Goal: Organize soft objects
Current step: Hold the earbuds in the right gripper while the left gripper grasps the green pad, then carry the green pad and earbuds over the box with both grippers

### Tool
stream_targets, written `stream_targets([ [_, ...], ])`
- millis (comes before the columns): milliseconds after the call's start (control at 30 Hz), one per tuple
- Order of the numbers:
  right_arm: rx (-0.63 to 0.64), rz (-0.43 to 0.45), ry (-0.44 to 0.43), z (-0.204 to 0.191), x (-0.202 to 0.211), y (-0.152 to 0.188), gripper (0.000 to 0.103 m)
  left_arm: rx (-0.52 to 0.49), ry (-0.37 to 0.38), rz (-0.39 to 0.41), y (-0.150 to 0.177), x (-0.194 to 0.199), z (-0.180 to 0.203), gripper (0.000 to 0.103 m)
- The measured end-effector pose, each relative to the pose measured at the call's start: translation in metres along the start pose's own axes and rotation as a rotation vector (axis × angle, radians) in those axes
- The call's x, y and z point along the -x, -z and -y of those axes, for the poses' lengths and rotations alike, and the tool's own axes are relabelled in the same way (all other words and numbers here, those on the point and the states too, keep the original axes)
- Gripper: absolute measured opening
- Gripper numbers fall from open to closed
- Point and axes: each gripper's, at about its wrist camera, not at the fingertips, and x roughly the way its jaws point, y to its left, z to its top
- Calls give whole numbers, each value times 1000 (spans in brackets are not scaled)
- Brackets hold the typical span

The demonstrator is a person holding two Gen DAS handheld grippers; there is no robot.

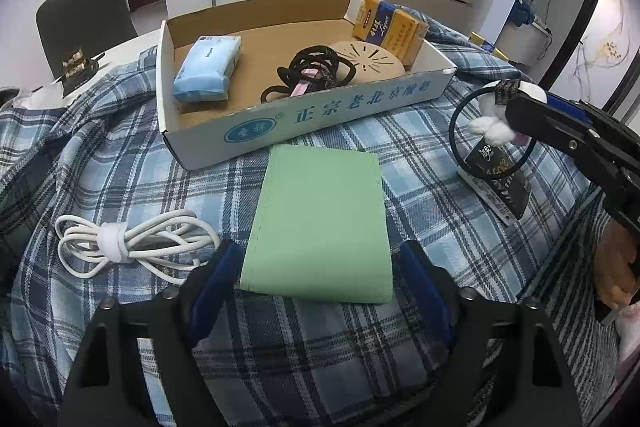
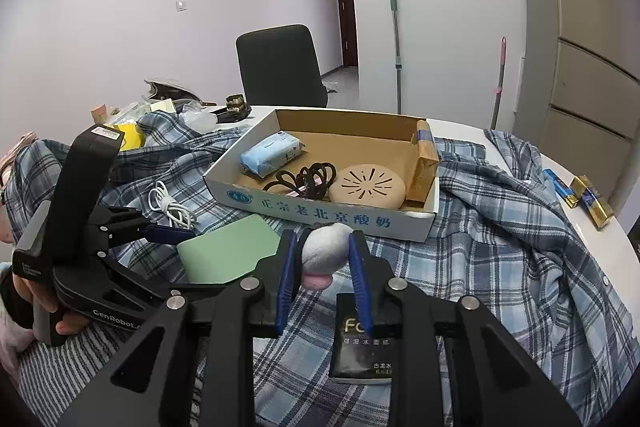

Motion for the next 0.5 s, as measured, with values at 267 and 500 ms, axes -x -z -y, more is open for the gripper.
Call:
stream_targets([
  [267, -4, -33, 13, 0, -4, 1, 25, -97, -71, -12, 3, -5, 19, 73],
  [500, -9, -32, 17, 1, -4, 0, 26, -118, -129, 102, 9, 14, 24, 71],
])
